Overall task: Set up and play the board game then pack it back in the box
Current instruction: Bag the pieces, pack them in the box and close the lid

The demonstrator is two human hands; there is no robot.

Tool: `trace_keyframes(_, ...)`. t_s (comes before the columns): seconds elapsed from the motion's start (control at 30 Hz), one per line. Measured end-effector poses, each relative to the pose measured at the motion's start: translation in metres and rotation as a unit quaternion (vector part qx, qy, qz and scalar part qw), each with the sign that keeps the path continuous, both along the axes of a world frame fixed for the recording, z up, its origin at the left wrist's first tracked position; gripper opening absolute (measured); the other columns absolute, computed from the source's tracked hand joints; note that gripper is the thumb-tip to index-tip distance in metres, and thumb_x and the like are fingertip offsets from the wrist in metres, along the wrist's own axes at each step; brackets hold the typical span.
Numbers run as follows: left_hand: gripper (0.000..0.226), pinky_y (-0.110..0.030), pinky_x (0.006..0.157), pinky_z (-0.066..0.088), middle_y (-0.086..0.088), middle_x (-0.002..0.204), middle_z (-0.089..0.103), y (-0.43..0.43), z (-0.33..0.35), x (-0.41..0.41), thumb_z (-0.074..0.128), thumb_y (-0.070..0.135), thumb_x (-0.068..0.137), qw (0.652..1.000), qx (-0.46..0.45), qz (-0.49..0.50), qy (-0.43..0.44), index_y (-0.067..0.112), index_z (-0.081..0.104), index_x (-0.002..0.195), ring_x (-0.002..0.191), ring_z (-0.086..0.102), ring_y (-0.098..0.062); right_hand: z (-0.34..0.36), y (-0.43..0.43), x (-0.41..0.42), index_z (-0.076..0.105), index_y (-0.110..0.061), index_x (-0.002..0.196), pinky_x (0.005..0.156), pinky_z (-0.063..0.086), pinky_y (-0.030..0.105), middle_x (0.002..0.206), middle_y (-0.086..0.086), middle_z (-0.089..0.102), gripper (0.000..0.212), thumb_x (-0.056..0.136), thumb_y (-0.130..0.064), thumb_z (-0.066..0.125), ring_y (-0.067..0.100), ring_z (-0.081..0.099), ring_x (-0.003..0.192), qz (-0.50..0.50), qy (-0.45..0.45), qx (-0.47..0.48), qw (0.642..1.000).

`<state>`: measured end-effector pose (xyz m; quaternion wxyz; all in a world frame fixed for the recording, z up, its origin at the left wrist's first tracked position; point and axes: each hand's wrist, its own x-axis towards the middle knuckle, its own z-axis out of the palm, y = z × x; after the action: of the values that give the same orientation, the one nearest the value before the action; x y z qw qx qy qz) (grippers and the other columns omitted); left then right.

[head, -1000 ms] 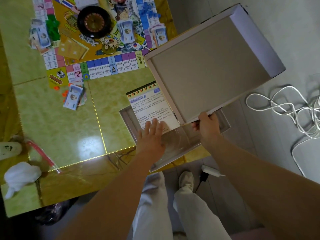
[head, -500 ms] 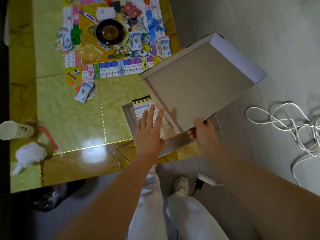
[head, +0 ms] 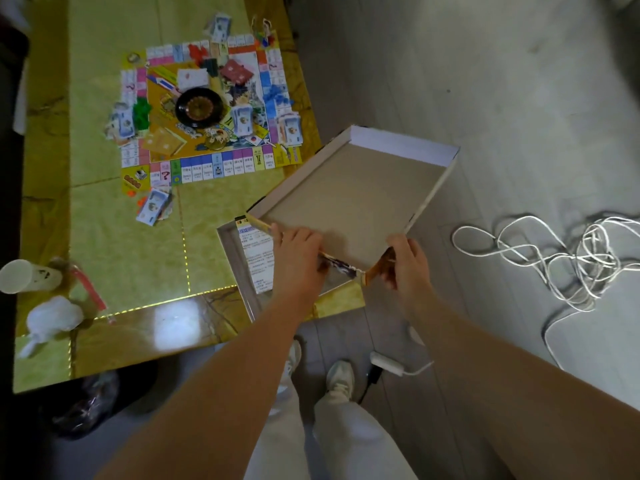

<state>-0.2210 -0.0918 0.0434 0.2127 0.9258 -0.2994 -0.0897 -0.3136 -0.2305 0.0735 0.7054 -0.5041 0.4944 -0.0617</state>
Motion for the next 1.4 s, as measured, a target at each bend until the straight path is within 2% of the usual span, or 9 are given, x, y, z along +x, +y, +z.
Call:
trace_keyframes(0.13,0.017,-0.053,0.093,0.041,0.000,0.077,0.064,-0.020,0.023,0.003,0.067,0.001,0.062,0.984,-0.145,0.076,0.072,0.014,0.063,0.074,0.081,0.059,-0.025,0.012,-0.007,0.005,0.058,-0.017,0.108,0.052,0.042,0.026,0.079,0.004,0.065,0.044,0.093,-0.057,0.044,0.014,0.056,0.058,-0.035,-0.071,0.073,0.994)
trace_keyframes(0.37,0.025,-0.032,0.067,0.053,0.004,0.081,0.068,-0.045,0.054,0.007,0.076,0.010,0.068,0.892,-0.330,0.193,0.242,0.021,0.062,0.086,0.075,0.064,-0.012,0.001,-0.014,0.008,0.040,-0.015,0.140,0.060,0.056,0.030,0.120,0.021,0.061,0.053,0.098,-0.046,0.045,0.021,0.063,0.077,-0.036,-0.029,0.127,0.991)
trace_keyframes(0.53,0.025,-0.045,0.083,0.055,-0.005,0.096,0.071,-0.030,0.047,0.014,0.064,0.003,0.077,0.771,-0.399,0.276,0.412,0.011,0.062,0.100,0.092,0.067,-0.024,-0.015,-0.011,-0.001,0.049,-0.019,0.121,0.079,0.054,0.031,0.091,0.003,0.060,0.041,0.099,-0.051,0.036,0.016,0.063,0.085,-0.015,-0.016,0.153,0.988)
trace_keyframes(0.63,0.028,-0.042,0.078,0.053,0.001,0.085,0.067,-0.007,0.038,0.017,0.051,-0.008,0.086,0.743,-0.387,0.296,0.459,0.019,0.057,0.089,0.081,0.064,-0.019,-0.020,-0.006,-0.005,0.057,-0.020,0.111,0.059,0.054,0.020,0.088,-0.002,0.067,0.050,0.099,-0.055,0.024,0.006,0.065,0.070,-0.004,-0.028,0.175,0.984)
trace_keyframes(0.73,0.022,-0.033,0.062,0.050,0.000,0.064,0.058,0.019,0.023,0.020,0.049,-0.002,0.091,0.699,-0.372,0.335,0.511,0.014,0.049,0.076,0.063,0.054,-0.019,-0.035,0.002,-0.008,0.048,-0.017,0.139,0.082,0.052,0.026,0.133,0.005,0.059,0.060,0.101,-0.054,0.019,0.012,0.063,0.103,-0.002,-0.019,0.160,0.987)
trace_keyframes(0.87,0.022,-0.033,0.061,0.053,-0.005,0.079,0.066,0.040,0.013,0.015,0.045,-0.002,0.089,0.640,-0.371,0.321,0.592,0.012,0.052,0.073,0.067,0.062,-0.020,-0.059,0.019,-0.011,0.042,-0.014,0.144,0.109,0.039,0.043,0.142,0.010,0.051,0.064,0.099,-0.057,0.026,0.029,0.048,0.130,-0.011,0.032,0.156,0.987)
trace_keyframes(1.1,0.023,-0.026,0.052,0.052,-0.004,0.075,0.062,0.071,-0.024,0.025,0.065,0.018,0.086,0.661,-0.274,0.455,0.530,0.008,0.058,0.106,0.057,0.059,-0.013,-0.124,0.045,0.003,0.046,-0.024,0.140,0.110,0.037,0.050,0.138,0.007,0.054,0.091,0.073,-0.085,0.038,0.027,0.052,0.124,-0.031,0.105,0.120,0.987)
trace_keyframes(1.23,0.029,-0.046,0.083,0.057,-0.012,0.088,0.064,0.100,-0.037,0.022,0.069,0.033,0.086,0.652,-0.154,0.442,0.596,0.009,0.059,0.099,0.083,0.062,-0.027,-0.151,0.069,0.016,0.047,-0.026,0.139,0.108,0.040,0.047,0.136,0.003,0.056,0.127,0.036,-0.100,0.048,0.023,0.054,0.122,-0.041,0.079,0.096,0.991)
trace_keyframes(1.4,0.022,-0.037,0.078,0.057,-0.011,0.093,0.064,0.122,-0.051,0.036,0.060,0.030,0.093,0.701,-0.205,0.416,0.542,0.009,0.057,0.101,0.083,0.060,-0.024,-0.127,0.097,0.043,0.058,-0.029,0.098,0.085,0.056,0.045,0.108,0.003,0.066,0.076,0.059,-0.093,0.045,0.022,0.066,0.095,-0.093,0.139,0.061,0.984)
